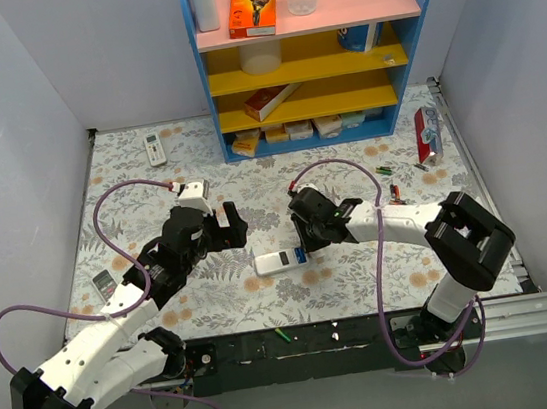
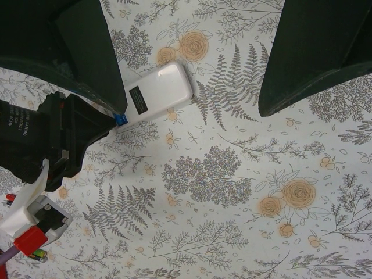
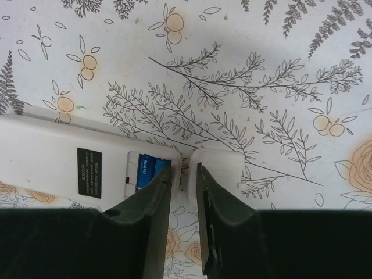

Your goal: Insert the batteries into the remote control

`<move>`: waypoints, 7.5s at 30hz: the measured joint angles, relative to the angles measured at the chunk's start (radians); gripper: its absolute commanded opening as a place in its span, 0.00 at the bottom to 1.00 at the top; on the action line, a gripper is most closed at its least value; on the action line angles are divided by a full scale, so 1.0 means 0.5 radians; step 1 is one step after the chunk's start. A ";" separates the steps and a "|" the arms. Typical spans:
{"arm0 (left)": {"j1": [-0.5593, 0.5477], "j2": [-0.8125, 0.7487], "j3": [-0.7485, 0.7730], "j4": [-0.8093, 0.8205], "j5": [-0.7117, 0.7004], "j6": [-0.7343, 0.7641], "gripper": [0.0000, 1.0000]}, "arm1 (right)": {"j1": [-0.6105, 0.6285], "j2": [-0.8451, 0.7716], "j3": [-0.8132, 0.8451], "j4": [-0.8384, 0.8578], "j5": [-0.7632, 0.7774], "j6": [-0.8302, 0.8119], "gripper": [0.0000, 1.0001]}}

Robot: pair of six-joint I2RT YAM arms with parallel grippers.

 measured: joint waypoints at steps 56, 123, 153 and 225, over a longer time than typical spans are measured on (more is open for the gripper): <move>0.013 -0.592 -0.636 1.097 0.577 -0.049 0.98 | 0.082 -0.932 -0.220 0.388 -0.356 -0.111 0.01; -0.083 -0.159 -0.655 1.939 1.688 1.343 0.65 | -0.014 -1.150 -0.404 1.432 -1.349 0.712 0.01; -0.085 0.042 -0.414 1.487 1.466 1.279 0.22 | -0.016 -1.243 -0.217 0.707 -0.881 0.328 0.55; -0.231 0.332 -0.037 0.631 0.607 0.626 0.98 | -0.521 -1.208 -0.914 0.941 -1.018 0.459 0.01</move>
